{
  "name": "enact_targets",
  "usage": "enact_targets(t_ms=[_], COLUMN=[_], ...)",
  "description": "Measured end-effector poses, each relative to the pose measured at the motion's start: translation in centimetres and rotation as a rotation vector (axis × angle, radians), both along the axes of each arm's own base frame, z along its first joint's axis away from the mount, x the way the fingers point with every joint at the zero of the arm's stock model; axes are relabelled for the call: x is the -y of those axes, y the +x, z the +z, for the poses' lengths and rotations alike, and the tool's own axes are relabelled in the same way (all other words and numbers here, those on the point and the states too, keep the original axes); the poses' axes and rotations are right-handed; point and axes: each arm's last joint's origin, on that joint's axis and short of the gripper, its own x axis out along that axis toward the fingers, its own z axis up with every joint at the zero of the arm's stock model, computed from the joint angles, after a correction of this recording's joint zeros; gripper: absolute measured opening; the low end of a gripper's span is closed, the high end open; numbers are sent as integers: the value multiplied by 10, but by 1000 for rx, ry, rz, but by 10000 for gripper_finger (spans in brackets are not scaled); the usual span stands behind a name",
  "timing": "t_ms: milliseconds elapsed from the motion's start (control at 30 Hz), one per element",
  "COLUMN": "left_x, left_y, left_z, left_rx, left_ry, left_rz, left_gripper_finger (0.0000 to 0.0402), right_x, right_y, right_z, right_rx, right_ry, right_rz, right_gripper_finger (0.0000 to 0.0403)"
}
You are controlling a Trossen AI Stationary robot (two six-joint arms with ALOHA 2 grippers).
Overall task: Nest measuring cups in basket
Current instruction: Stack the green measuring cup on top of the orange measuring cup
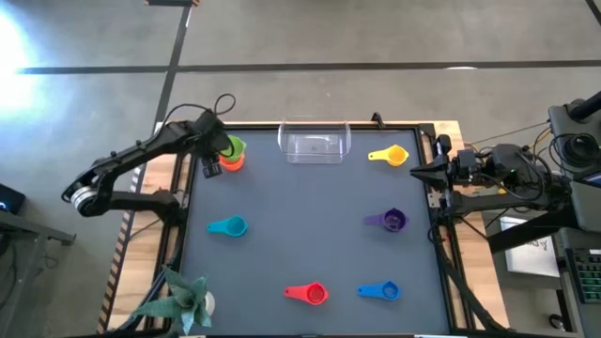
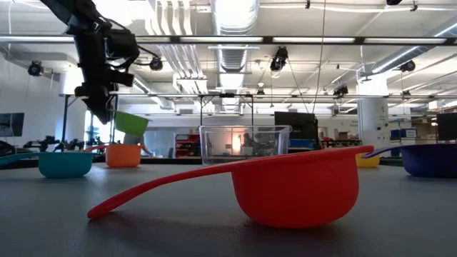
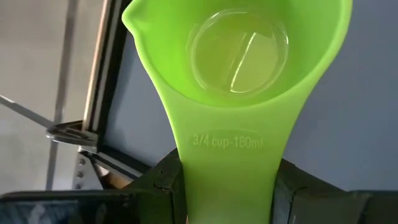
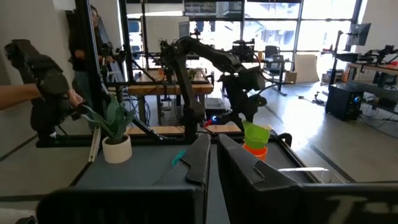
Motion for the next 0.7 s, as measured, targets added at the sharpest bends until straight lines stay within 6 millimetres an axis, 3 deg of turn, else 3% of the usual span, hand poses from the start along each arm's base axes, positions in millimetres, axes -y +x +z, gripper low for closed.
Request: enact_targets(t_ms=[467,700], left_x=[-24,-26], left_y=[-4,-3], left_z=[-19,-24], left_rx=[-69,-98], left_ry=[-60,-66], left_rz=[57,64], left_gripper_finger=[119,160], right_x=[0,0], right_y=[0,0], right_z=[0,0], right_rx=[0,0], right_ry=[0,0], right_rz=[0,0], right_gripper_finger=[22,22])
